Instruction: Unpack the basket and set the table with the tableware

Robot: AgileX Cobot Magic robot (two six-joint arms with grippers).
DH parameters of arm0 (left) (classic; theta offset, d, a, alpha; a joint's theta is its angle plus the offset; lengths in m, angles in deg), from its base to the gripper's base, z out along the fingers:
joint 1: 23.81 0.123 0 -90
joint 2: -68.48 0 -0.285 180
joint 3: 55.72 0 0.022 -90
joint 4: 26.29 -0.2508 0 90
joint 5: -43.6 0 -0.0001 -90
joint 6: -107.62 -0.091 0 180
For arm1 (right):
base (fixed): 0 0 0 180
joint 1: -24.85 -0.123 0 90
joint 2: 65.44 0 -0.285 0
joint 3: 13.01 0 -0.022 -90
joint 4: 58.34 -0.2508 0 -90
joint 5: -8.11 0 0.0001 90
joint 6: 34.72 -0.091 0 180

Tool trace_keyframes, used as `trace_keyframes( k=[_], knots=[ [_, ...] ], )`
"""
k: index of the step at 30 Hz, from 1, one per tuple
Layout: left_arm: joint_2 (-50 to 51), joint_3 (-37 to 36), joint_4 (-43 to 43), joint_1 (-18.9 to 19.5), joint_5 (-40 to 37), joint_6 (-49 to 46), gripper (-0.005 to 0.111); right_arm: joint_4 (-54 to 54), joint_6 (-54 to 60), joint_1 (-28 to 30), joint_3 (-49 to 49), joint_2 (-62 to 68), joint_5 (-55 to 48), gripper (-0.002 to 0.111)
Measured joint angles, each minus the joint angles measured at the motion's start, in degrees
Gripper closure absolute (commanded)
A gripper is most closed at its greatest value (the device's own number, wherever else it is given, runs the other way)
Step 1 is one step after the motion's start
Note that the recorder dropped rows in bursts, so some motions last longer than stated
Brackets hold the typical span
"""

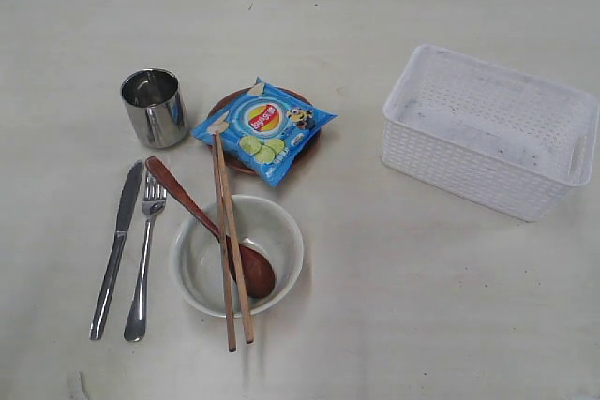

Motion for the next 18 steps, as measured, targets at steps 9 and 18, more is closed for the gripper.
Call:
trace_keyframes(
  k=[9,18],
  knots=[
    [0.0,0.0,0.0,0.0,-0.8,0.0,0.107,-0.2,-0.2,0.0,0.0,0.0,-0.1,0.109],
    [0.0,0.0,0.0,0.0,-0.9,0.0,0.107,-0.2,-0.2,0.0,0.0,0.0,-0.1,0.109]
  ],
)
